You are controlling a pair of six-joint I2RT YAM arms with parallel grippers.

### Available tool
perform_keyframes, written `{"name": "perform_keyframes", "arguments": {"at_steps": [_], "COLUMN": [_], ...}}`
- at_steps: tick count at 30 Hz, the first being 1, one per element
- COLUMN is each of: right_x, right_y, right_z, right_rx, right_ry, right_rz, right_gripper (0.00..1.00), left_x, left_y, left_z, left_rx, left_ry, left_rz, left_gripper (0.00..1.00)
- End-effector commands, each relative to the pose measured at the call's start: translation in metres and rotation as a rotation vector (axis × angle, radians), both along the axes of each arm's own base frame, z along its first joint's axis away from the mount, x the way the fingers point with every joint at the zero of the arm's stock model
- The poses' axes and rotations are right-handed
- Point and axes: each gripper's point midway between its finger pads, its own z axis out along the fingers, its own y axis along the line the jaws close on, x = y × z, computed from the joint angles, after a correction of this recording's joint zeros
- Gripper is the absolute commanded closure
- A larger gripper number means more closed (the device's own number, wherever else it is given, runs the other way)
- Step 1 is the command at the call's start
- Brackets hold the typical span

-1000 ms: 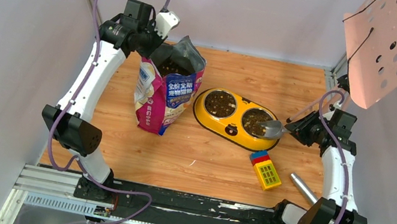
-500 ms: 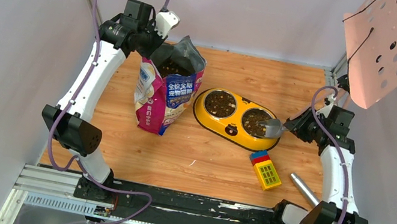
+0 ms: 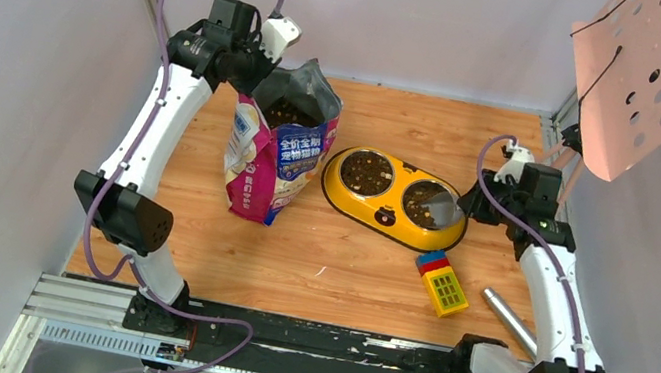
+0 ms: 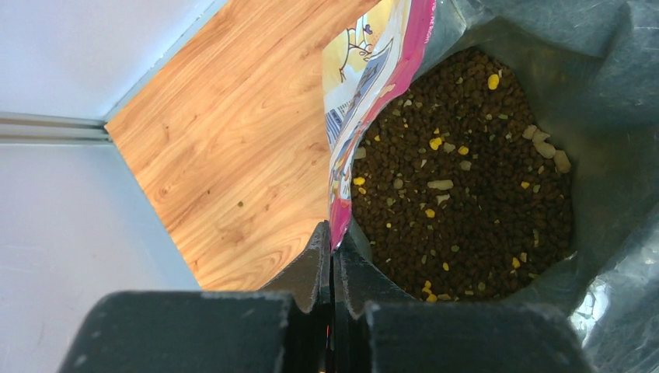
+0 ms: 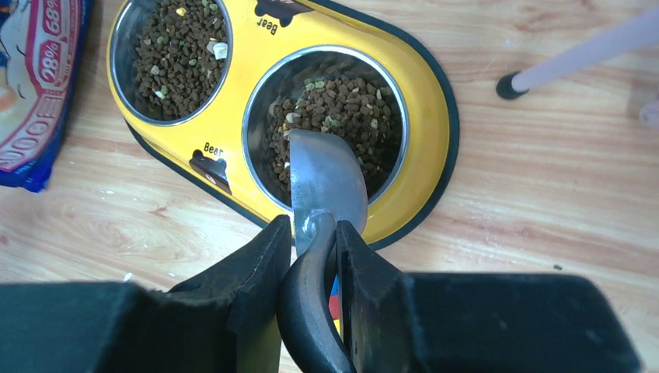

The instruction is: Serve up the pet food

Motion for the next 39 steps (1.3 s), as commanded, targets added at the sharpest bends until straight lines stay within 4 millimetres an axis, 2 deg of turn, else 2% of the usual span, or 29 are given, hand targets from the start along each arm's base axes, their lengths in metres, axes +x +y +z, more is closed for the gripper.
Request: {"name": "perform_keyframes", "arguments": {"at_steps": [1, 5, 8, 14, 19, 23, 26, 31, 33, 39], "right_x": [0.028, 0.039, 0.043, 0.035, 0.017, -0.021, -0.054, -0.080, -0.083, -0.070], "right_y": [0.014, 0.015, 0.018, 0.034, 0.049, 0.090, 0.122, 0.161, 0.173, 0.187], "right_z": [0.037, 0.050, 0.063, 0.079, 0.088, 0.095, 0.089, 0.061, 0.053, 0.029], "right_rx": [-0.190, -0.334, -0.372, -0.396, -0.366, -0.189, -0.019, 0.227, 0.311, 0.405], "right_ry": [-0.189, -0.251, -0.283, -0.307, -0.316, -0.339, -0.324, -0.196, -0.148, -0.089], "right_rz": [0.123, 0.162, 0.180, 0.227, 0.302, 0.506, 0.683, 0.876, 0.949, 0.958], "right_gripper": [1.00, 1.00, 1.00, 1.00, 1.00, 1.00, 1.00, 1.00, 1.00, 1.00], "left_x": [0.021, 0.020, 0.018, 0.015, 0.016, 0.014, 0.012, 0.006, 0.004, 0.006], "left_y": [-0.015, -0.015, -0.016, -0.016, -0.015, -0.016, -0.015, -0.011, -0.008, -0.004], "left_z": [0.053, 0.054, 0.054, 0.053, 0.054, 0.056, 0.053, 0.052, 0.053, 0.053], "left_rx": [-0.089, -0.091, -0.095, -0.095, -0.092, -0.106, -0.111, -0.093, -0.077, -0.053], "left_ry": [-0.183, -0.184, -0.185, -0.182, -0.182, -0.177, -0.167, -0.171, -0.179, -0.180], "left_rz": [-0.030, -0.031, -0.036, -0.039, -0.036, -0.027, -0.020, -0.020, -0.021, -0.009], "left_gripper": [1.00, 1.00, 1.00, 1.00, 1.00, 1.00, 1.00, 1.00, 1.00, 1.00]}}
